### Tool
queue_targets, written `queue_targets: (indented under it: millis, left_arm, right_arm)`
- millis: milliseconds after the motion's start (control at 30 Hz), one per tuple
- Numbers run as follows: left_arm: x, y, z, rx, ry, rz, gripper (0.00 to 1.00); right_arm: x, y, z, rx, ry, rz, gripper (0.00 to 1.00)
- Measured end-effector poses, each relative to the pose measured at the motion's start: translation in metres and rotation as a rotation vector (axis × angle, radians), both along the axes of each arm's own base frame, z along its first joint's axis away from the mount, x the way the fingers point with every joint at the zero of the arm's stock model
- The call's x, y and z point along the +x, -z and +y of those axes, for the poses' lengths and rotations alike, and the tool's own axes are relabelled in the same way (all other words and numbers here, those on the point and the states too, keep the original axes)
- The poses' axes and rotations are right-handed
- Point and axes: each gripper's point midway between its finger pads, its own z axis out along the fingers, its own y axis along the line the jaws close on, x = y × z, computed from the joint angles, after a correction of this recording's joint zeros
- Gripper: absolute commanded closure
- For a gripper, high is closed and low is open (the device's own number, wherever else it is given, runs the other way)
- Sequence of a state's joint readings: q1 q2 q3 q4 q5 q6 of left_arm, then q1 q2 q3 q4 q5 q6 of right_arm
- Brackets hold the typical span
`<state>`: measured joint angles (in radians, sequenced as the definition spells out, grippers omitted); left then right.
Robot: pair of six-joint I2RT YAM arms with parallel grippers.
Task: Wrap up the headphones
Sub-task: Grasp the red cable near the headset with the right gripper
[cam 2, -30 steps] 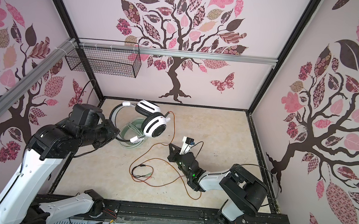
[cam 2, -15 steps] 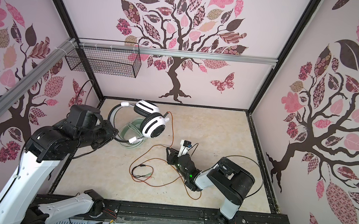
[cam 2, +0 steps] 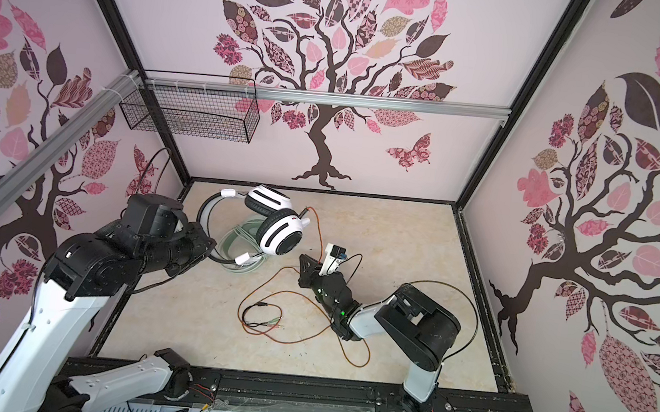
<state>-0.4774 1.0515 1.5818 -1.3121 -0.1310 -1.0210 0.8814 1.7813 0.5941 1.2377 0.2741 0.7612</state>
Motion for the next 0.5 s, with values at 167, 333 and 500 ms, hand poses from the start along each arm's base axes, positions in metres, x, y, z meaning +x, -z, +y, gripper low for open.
queue_targets:
  millis: [167, 333, 500]
  left_arm:
    - [0.000, 0.000, 0.000, 0.002, -0.002, 0.000, 1.00]
    - [0.002, 0.000, 0.000, 0.003, -0.002, 0.002, 1.00]
    - [0.002, 0.000, -0.001, 0.004, -0.002, 0.006, 1.00]
  right_arm:
    - [-0.006, 0.019, -0.003, 0.018, -0.011, 0.050, 0.68]
    - [-0.013, 0.043, -0.008, 0.005, -0.025, 0.094, 0.73]
    - [-0.014, 0.042, -0.008, 0.016, -0.031, 0.087, 1.00]
